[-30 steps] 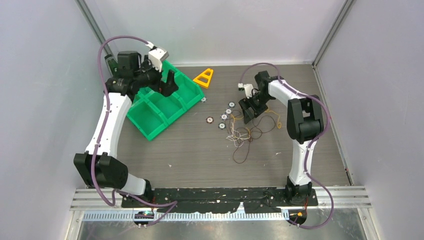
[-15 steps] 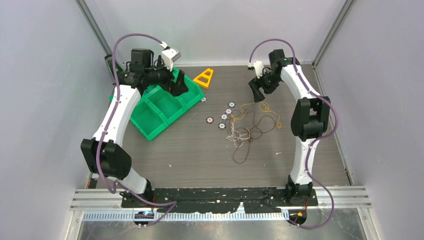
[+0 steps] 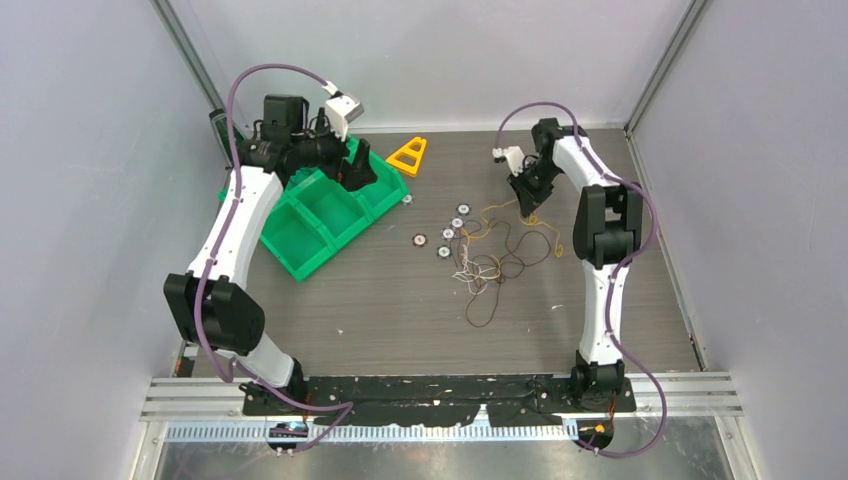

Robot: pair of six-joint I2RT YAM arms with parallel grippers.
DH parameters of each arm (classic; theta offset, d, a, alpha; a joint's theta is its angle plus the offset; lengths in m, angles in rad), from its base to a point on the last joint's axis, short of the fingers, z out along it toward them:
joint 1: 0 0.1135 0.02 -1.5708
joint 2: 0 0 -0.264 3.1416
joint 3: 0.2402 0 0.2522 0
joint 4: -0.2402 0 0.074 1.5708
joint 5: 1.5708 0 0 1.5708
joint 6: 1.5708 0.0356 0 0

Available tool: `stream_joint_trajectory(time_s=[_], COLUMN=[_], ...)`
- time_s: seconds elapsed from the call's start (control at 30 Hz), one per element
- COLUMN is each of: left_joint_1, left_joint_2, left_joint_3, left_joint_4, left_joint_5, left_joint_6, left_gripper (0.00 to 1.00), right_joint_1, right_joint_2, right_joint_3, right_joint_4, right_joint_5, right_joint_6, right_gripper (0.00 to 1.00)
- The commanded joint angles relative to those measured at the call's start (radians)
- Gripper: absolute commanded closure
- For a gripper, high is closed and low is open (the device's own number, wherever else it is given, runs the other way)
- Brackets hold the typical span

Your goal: Untangle the cables

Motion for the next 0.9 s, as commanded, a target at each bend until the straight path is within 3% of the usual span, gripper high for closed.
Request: stream_joint_trajectory(time_s=[0.0, 0.1, 0.3, 0.53, 0.73, 0.87], left_joint_1=[0.000, -0.010, -0.071, -0.195, -0.281, -0.306], left_joint_2=[-0.027, -0.052, -0.116, -0.133, -0.064, -0.065], left_joint_3=[0.045, 0.054, 0.031, 0.048, 0.185, 0.157], left_joint_4=[0.007, 0.036, 0.182, 0.470, 0.495, 0.500], left_joint_5=[0.042, 0.094, 0.130, 0.123, 0.166, 0.240], left_joint_6=[0.050, 0.057, 0.035, -0.144, -0.264, -0.289], left_gripper=[0.00, 0.00, 0.01, 0.00, 0.00, 0.00], right_joint_1=[0.004, 0.005, 0.042, 0.112, 0.184, 0.211], right_joint_2=[-0.157, -0.331, -0.553, -0.664, -0.677, -0.688], right_joint_3=[0.125, 0.157, 0.122, 0.075, 0.113, 0.115], right_joint_4=[-0.060, 0.003, 0.299, 0.571, 0.614, 0.619], right_joint_5=[-0.223, -0.461, -0.647, -0.718, -0.720, -0.721], right_joint_6=[0.015, 0.149, 0.470, 0.757, 0.797, 0.809], right_gripper=[0.93, 0.95, 0.94, 0.95, 0.95, 0.95])
